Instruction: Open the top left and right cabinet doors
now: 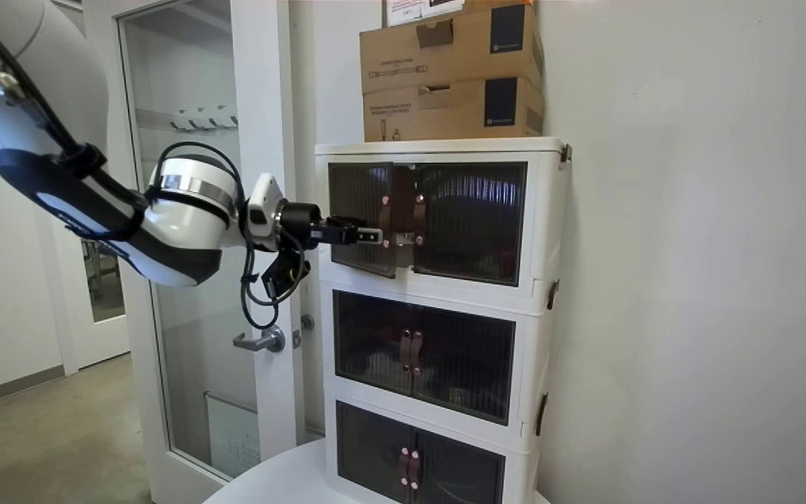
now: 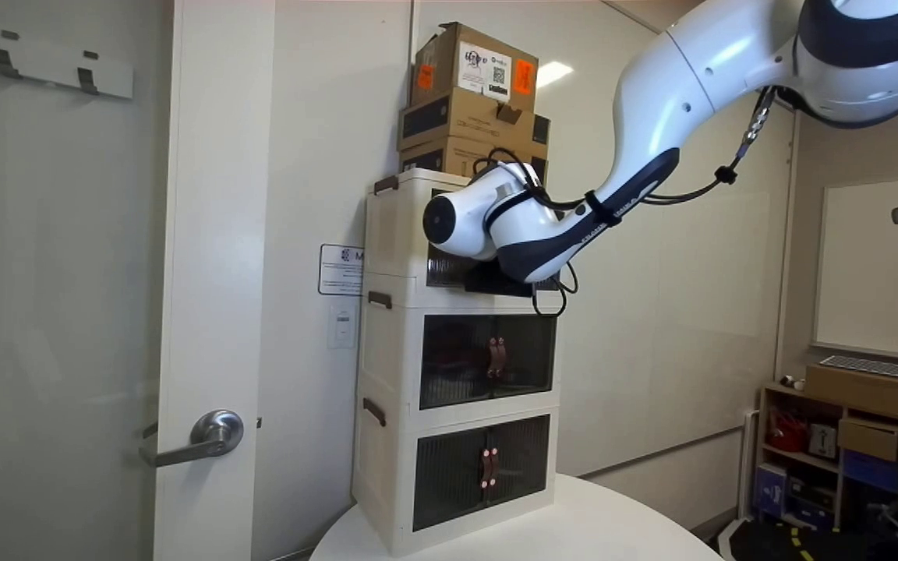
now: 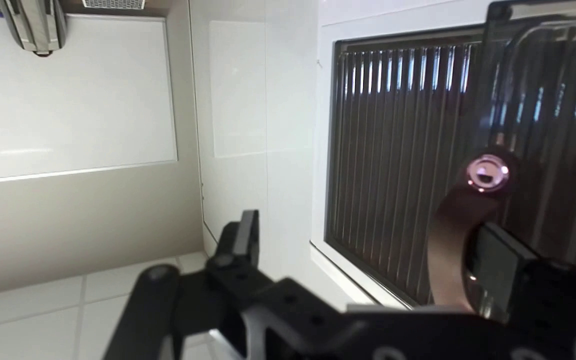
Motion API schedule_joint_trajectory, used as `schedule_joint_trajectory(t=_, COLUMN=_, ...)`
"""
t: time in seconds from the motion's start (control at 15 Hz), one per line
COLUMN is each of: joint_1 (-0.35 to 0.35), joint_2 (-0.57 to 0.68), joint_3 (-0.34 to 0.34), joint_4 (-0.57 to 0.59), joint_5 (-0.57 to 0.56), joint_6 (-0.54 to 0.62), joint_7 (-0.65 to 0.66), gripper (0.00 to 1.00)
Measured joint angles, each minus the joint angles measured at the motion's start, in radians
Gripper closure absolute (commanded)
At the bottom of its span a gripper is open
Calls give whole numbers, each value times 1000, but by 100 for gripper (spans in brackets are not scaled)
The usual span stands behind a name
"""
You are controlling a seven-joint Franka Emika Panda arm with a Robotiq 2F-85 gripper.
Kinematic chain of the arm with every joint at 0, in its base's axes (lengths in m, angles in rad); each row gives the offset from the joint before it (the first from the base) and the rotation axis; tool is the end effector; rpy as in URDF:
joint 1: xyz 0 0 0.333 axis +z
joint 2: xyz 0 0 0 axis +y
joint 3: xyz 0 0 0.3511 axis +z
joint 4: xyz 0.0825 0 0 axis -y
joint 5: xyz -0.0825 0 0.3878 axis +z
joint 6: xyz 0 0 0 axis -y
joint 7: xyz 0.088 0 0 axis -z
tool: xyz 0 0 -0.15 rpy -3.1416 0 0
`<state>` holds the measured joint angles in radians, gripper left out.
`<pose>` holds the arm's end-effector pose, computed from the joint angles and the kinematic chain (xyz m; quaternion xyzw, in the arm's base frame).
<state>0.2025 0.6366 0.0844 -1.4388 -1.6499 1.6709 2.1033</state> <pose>0.7606 0.0616 0.4053 0.5910 -0.4065 0.5859 0.3771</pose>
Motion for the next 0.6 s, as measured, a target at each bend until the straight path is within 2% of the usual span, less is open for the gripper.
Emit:
schedule_joint_trajectory(t=0.33, joint_1=20, joint_2=-32, joint_3=30, joint_4=-69, joint_5=-6, joint_6=26, joint_7=28, gripper=0)
schedule_joint_trajectory(t=0.6, joint_1=23, joint_2=-69, joint_3=54, joint_4=-113, joint_5=-28, joint_6=140, joint_7=79, gripper=0)
